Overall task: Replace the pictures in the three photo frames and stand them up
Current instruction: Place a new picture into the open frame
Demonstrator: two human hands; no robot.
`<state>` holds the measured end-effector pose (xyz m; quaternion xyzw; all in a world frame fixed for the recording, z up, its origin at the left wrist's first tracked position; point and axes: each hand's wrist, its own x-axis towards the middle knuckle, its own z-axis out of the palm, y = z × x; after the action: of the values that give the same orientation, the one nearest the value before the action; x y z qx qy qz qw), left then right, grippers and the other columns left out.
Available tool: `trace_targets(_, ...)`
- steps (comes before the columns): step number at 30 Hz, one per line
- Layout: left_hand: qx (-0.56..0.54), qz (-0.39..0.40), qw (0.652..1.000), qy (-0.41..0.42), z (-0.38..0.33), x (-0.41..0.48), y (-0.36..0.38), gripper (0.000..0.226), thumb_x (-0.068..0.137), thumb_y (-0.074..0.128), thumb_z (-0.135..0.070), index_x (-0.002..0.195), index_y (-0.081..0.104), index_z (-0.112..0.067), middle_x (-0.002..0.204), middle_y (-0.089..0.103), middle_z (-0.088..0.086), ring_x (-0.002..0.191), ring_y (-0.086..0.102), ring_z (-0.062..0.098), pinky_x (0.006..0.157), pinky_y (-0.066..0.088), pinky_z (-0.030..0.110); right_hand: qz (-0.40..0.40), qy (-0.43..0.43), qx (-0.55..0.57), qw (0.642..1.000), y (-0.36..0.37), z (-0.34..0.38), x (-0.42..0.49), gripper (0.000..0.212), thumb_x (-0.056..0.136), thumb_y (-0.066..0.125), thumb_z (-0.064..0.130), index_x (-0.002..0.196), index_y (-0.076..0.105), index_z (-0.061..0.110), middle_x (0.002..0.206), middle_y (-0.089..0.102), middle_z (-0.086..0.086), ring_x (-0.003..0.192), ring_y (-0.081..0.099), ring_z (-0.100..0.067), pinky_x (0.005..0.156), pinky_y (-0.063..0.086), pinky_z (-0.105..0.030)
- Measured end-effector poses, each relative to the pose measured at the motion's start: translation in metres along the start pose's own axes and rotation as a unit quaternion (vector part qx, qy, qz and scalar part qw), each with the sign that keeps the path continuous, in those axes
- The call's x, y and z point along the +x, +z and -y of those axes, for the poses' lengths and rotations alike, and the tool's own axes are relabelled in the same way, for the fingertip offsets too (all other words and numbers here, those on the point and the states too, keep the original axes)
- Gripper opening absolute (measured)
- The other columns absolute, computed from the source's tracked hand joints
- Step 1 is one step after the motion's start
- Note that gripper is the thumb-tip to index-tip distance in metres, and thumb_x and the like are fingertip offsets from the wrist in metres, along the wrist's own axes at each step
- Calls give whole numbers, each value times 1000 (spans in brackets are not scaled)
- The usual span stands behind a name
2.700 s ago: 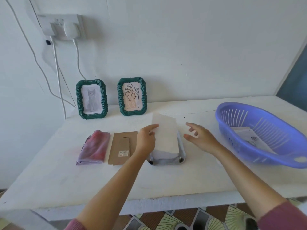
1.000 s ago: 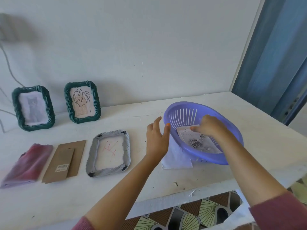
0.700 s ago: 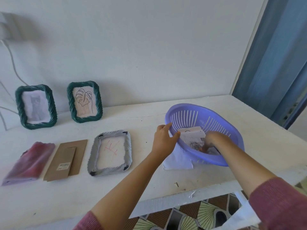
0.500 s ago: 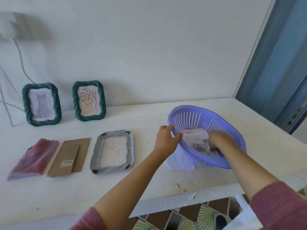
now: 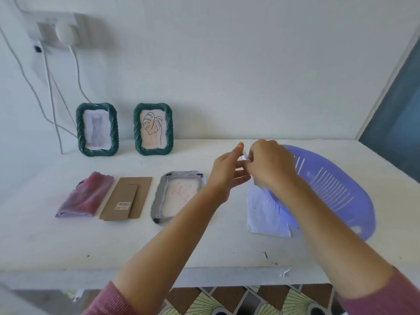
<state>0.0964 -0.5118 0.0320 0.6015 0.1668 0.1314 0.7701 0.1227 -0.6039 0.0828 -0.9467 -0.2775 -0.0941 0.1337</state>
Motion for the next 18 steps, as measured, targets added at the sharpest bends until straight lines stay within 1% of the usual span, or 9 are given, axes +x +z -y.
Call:
trace_targets(2, 20, -48, 999, -7, 5, -1, -22, 32, 93, 49, -16, 62, 53, -10, 43, 49, -7, 45, 45, 13, 42, 40, 13, 73, -49, 23, 996, 21, 23, -3, 17, 90, 47, 20, 92, 61, 11, 93, 62, -10, 91, 59, -33, 64, 36, -29)
trace_targets(3, 36, -78, 996, -17, 8, -1, -36, 35, 91, 47, -6, 56, 48, -10, 41, 48, -6, 47, 43, 16, 42, 37, 12, 108, -69, 61, 990, 30, 31, -3, 18, 90, 47, 22, 81, 61, 15, 85, 61, -7, 86, 58, -33, 62, 36, -29)
trace_targets(5, 73, -124, 989, -44, 14, 0, -66, 30, 89, 43, 0, 62, 50, -10, 59, 54, 5, 66, 47, 21, 59, 40, 20, 119, -80, 153, 978, 50, 36, 1, 25, 91, 49, 25, 70, 62, 22, 76, 56, -4, 81, 54, -30, 61, 39, -32)
trace_targets(7, 102, -151, 981, -72, 18, -1, -93, 28, 93, 41, -6, 68, 51, -12, 75, 53, 9, 77, 47, 22, 68, 39, 30, 54, -46, 192, 979, 76, 32, 10, 21, 92, 49, 23, 106, 65, 23, 101, 59, -9, 97, 56, -30, 79, 45, -35)
trace_targets(9, 103, -149, 979, -94, 19, 0, -116, 28, 95, 41, -7, 70, 51, -14, 82, 55, 9, 83, 50, 24, 74, 44, 36, 95, 31, 241, 965, 98, 31, 16, 41, 92, 52, 22, 132, 46, 21, 114, 57, -12, 106, 55, -29, 87, 42, -33)
trace_targets(11, 96, -130, 980, -112, 20, 0, -133, 24, 96, 41, -7, 78, 56, -13, 96, 59, 13, 91, 54, 28, 87, 48, 45, 187, 118, 382, 897, 117, 39, 21, 49, 88, 59, 16, 134, 41, 14, 108, 60, -16, 98, 57, -28, 82, 46, -35)
trace_targets(13, 124, -124, 977, -119, 23, 2, -147, 19, 96, 42, -8, 87, 59, -8, 104, 60, 16, 94, 56, 30, 93, 48, 47, 189, 176, 476, 841, 133, 49, 24, 44, 83, 64, 5, 123, 47, 6, 101, 58, -18, 89, 58, -28, 71, 51, -36)
trace_targets(16, 221, -141, 960, -100, 30, 5, -166, 17, 94, 47, -12, 82, 59, -9, 83, 57, 10, 80, 55, 25, 79, 52, 39, 128, 187, 447, 865, 150, 60, 28, 33, 74, 72, 5, 101, 54, 7, 94, 59, -15, 87, 60, -29, 72, 51, -38)
trace_targets(18, 302, -156, 938, -60, 30, 4, -175, 15, 93, 49, -16, 81, 57, -16, 78, 55, 7, 69, 50, 19, 64, 44, 28, 106, 175, 410, 889, 156, 65, 29, 31, 72, 75, 8, 95, 55, 10, 85, 59, -9, 85, 60, -27, 72, 50, -33)
